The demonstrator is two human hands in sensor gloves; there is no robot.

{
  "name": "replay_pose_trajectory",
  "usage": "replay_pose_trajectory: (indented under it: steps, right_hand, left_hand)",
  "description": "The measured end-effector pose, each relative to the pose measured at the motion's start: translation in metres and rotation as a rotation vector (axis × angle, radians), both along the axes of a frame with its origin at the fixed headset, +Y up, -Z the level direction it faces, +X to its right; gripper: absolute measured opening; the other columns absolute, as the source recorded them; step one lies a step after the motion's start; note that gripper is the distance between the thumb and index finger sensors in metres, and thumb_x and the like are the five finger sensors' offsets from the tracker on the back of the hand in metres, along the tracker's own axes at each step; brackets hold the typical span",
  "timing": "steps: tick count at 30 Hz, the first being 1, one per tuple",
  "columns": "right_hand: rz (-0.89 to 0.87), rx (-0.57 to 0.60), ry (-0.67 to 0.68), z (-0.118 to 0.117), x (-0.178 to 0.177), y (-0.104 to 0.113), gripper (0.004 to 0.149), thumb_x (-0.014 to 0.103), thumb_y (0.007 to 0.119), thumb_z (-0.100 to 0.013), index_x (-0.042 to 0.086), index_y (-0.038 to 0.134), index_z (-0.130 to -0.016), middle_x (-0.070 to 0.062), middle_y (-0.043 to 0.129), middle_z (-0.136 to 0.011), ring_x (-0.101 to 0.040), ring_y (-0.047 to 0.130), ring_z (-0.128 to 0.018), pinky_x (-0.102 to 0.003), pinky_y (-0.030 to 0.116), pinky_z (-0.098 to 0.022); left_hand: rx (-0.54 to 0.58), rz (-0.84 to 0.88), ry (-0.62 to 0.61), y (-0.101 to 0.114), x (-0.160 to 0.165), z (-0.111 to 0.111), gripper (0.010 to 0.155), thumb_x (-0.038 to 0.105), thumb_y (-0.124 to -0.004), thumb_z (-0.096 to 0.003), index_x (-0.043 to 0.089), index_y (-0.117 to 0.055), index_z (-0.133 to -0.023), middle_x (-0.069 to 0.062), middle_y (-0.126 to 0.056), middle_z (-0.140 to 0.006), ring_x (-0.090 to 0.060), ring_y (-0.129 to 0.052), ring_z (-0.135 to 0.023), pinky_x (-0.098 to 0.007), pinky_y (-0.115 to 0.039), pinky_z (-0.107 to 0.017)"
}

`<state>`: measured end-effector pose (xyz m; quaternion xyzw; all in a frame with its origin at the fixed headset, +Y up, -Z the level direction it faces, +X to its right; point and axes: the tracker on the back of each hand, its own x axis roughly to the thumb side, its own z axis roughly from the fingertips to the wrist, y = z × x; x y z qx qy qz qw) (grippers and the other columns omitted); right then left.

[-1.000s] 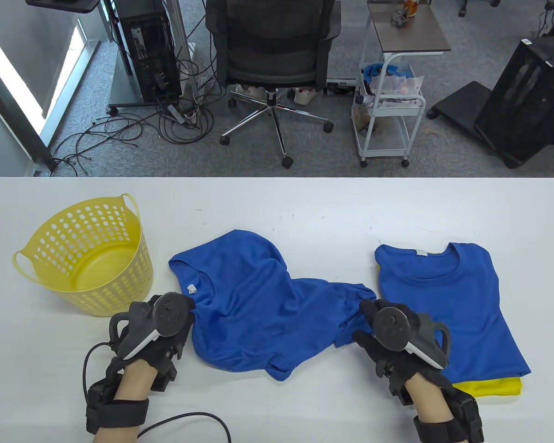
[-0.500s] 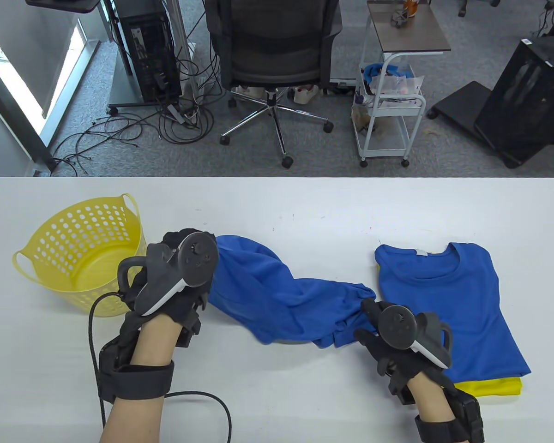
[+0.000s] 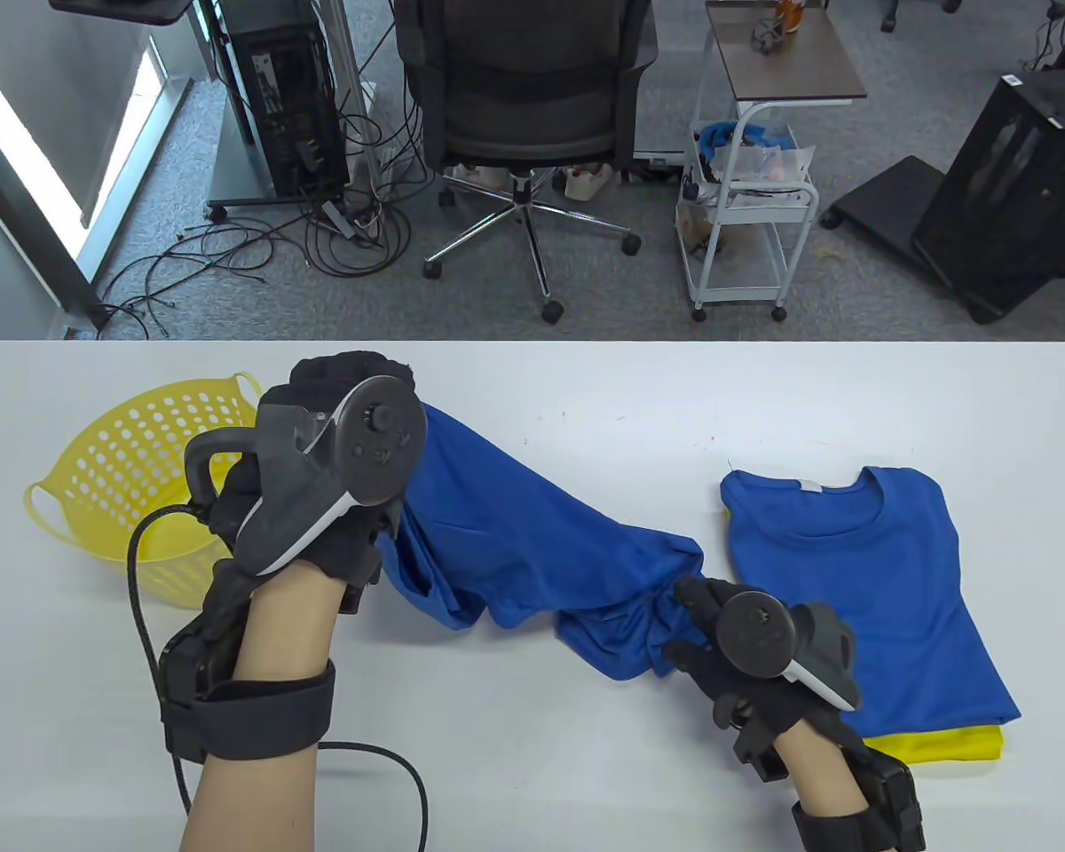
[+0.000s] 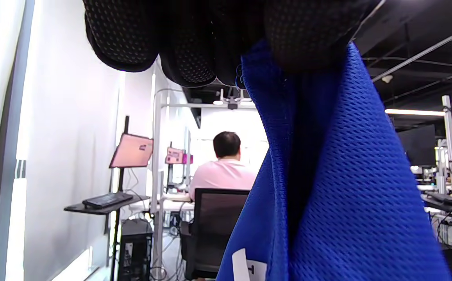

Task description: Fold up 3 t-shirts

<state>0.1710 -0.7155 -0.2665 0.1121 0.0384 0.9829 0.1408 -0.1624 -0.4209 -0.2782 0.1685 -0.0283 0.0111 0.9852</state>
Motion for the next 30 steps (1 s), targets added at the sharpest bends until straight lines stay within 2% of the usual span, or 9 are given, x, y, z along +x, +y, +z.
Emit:
replay_pose_trajectory:
  steps: [4, 7, 13, 17, 19, 20, 24, 29, 30]
  right_hand:
    - [0.219, -0.114, 0.0, -0.016, -0.023, -0.02, 0.091, 0.052, 0.084, -0.036, 0.026, 0.027, -0.103, -0.007, 0.044, -0.111, -0.054, 0.052, -0.1, -0.081, 0.041, -0.066]
    - [0.332, -0.124, -0.023, -0.029, -0.035, -0.028, 0.091, 0.054, 0.082, -0.035, 0.027, 0.029, -0.103, -0.007, 0.044, -0.112, -0.054, 0.051, -0.101, -0.082, 0.04, -0.066]
    - [0.294, -0.299, -0.098, -0.052, -0.052, -0.046, 0.074, 0.052, 0.081, -0.037, 0.027, 0.051, -0.1, -0.011, 0.051, -0.108, -0.064, 0.047, -0.098, -0.086, 0.031, -0.061]
    - [0.344, -0.192, -0.151, -0.056, -0.059, -0.05, 0.055, 0.044, 0.083, -0.04, 0.034, 0.064, -0.09, -0.007, 0.057, -0.104, -0.06, 0.049, -0.099, -0.086, 0.03, -0.063]
    - [0.399, -0.154, -0.14, -0.056, -0.063, -0.049, 0.038, 0.039, 0.082, -0.042, 0.035, 0.076, -0.079, -0.005, 0.063, -0.101, -0.056, 0.054, -0.099, -0.085, 0.03, -0.065]
    - [0.436, -0.148, -0.129, -0.056, -0.063, -0.048, 0.037, 0.04, 0.081, -0.041, 0.037, 0.076, -0.078, -0.004, 0.064, -0.101, -0.055, 0.054, -0.1, -0.084, 0.03, -0.065]
    - [0.403, -0.171, -0.092, -0.056, -0.052, -0.027, 0.038, 0.038, 0.078, -0.04, 0.034, 0.078, -0.078, -0.005, 0.067, -0.101, -0.051, 0.055, -0.1, -0.083, 0.029, -0.067]
    - [0.277, -0.092, -0.097, -0.047, -0.023, 0.031, 0.04, 0.036, 0.08, -0.04, 0.028, 0.08, -0.079, -0.006, 0.069, -0.098, -0.05, 0.06, -0.098, -0.082, 0.031, -0.067]
    - [0.278, -0.068, -0.09, -0.04, -0.012, 0.05, 0.039, 0.035, 0.081, -0.04, 0.027, 0.081, -0.079, -0.007, 0.07, -0.098, -0.05, 0.059, -0.098, -0.082, 0.032, -0.067]
  left_hand:
    - [-0.002, -0.005, 0.012, 0.003, -0.005, 0.003, 0.042, 0.04, -0.077, -0.0424, 0.028, -0.08, -0.083, 0.0, -0.082, -0.086, -0.023, -0.08, -0.081, -0.043, -0.076, -0.063]
    - [0.002, -0.007, 0.012, 0.005, -0.011, 0.005, 0.042, 0.04, -0.077, -0.0425, 0.028, -0.081, -0.083, 0.0, -0.082, -0.086, -0.023, -0.08, -0.082, -0.043, -0.076, -0.063]
    - [-0.012, -0.018, 0.024, 0.002, -0.021, 0.004, 0.042, 0.04, -0.077, -0.0426, 0.028, -0.08, -0.083, 0.001, -0.082, -0.086, -0.023, -0.08, -0.082, -0.043, -0.076, -0.063]
    - [-0.012, -0.023, 0.031, 0.001, -0.026, 0.004, 0.042, 0.04, -0.077, -0.0427, 0.028, -0.08, -0.083, 0.0, -0.082, -0.086, -0.023, -0.08, -0.082, -0.044, -0.076, -0.063]
    - [-0.012, -0.022, 0.037, 0.001, -0.029, 0.004, 0.042, 0.04, -0.077, -0.0427, 0.028, -0.08, -0.083, 0.0, -0.082, -0.086, -0.023, -0.08, -0.082, -0.044, -0.076, -0.063]
    - [-0.01, -0.02, 0.04, 0.0, -0.031, 0.004, 0.042, 0.04, -0.077, -0.0427, 0.028, -0.08, -0.083, 0.0, -0.082, -0.086, -0.023, -0.08, -0.082, -0.044, -0.076, -0.063]
    - [-0.018, -0.015, 0.056, -0.002, -0.041, 0.004, 0.042, 0.04, -0.077, -0.0428, 0.028, -0.08, -0.083, 0.0, -0.082, -0.086, -0.023, -0.08, -0.082, -0.044, -0.076, -0.063]
    - [0.001, 0.003, 0.108, 0.003, -0.062, 0.008, 0.042, 0.04, -0.076, -0.0428, 0.028, -0.08, -0.083, 0.0, -0.082, -0.086, -0.023, -0.08, -0.082, -0.044, -0.076, -0.063]
    - [0.01, 0.014, 0.121, 0.004, -0.069, 0.01, 0.042, 0.04, -0.076, -0.0428, 0.028, -0.08, -0.083, 0.0, -0.082, -0.086, -0.023, -0.08, -0.082, -0.044, -0.076, -0.063]
